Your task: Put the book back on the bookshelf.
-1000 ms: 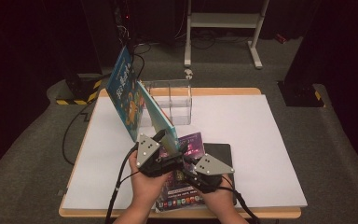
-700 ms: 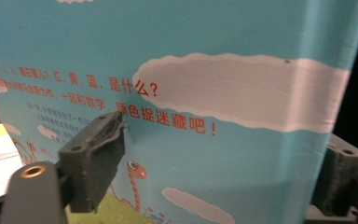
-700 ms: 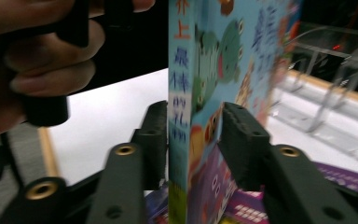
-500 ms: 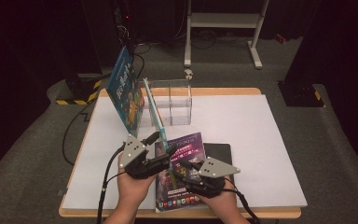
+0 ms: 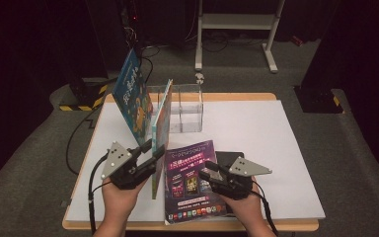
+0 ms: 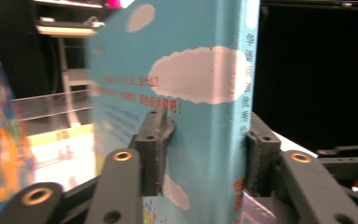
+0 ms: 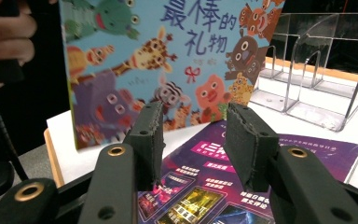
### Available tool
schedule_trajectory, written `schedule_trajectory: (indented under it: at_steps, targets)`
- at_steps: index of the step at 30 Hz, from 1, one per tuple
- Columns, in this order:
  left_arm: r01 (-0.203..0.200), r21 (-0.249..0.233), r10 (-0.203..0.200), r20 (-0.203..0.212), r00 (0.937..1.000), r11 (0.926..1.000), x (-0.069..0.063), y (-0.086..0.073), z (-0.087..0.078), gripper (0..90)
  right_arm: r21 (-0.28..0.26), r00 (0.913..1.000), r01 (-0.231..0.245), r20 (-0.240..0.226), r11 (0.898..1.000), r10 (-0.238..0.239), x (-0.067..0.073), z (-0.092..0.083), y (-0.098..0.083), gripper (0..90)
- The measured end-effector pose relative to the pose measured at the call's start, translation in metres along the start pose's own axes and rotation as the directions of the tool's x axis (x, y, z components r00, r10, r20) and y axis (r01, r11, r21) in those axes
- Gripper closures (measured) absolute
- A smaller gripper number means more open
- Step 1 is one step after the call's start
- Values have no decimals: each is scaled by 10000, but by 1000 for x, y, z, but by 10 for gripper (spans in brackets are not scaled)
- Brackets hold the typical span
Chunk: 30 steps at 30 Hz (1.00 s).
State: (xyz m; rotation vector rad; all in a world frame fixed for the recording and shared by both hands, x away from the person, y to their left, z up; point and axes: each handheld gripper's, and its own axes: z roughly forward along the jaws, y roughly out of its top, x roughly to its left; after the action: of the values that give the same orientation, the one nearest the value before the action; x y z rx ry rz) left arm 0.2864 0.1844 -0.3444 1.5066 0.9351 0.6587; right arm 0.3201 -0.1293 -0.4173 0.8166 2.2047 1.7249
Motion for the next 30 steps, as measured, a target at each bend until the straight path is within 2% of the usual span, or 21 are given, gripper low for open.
schedule_trajectory:
  at_steps: [3,4,5,7,8,9,10,12,15,18,22,24,25,30]
  targets:
    - [131,-38,-132,-299,9995,9999,12,1,-10,669,26,10000,-61,25,10000,61,-2,1,0,567]
    - [131,-38,-132,-299,9995,9999,12,1,-10,684,26,10000,-61,25,10000,61,-2,1,0,567]
    - [88,-69,-92,-575,9983,9999,19,0,-17,702,31,9999,-110,30,9999,110,-2,2,0,569]
    - [-28,-98,19,-911,9958,9999,26,-2,-23,738,34,9999,-142,32,9999,142,-2,2,0,570]
    - [-17,-107,7,-955,9954,9999,30,-3,-26,749,40,9999,-165,47,9999,165,-3,3,0,570]
    - [54,-108,-63,-819,9966,9999,34,-5,-29,748,57,9998,-191,57,9998,191,-3,3,0,571]
    - [54,-108,-63,-819,9966,9999,34,-5,-29,746,57,9998,-191,57,9998,191,-3,3,0,571]
    - [-400,-86,390,-976,9945,9992,38,-12,-36,763,87,9998,-160,129,9998,158,-4,3,-1,570]
    - [-556,-97,542,-1097,9925,9984,41,-16,-41,784,95,9995,-149,267,9998,146,-6,2,-1,569]
    - [-410,-213,380,-1257,9913,9989,52,-27,-51,794,267,9964,-114,837,9996,92,-17,-4,-7,565]
    - [-125,-260,94,-1169,9931,9996,63,-37,-61,797,500,9844,-124,1757,9987,34,-36,-12,-19,560]
    - [-71,-279,38,-1154,9933,9996,65,-39,-63,798,508,9811,-223,1929,9985,121,-41,-16,-22,561]
    - [-39,-286,7,-1121,9937,9996,69,-44,-66,798,505,9711,-316,2380,9982,187,-50,-24,-29,561]
    - [-15,-343,-21,-1042,9946,9994,71,-52,-71,797,446,9513,-687,3039,9966,520,-66,-42,-44,561]
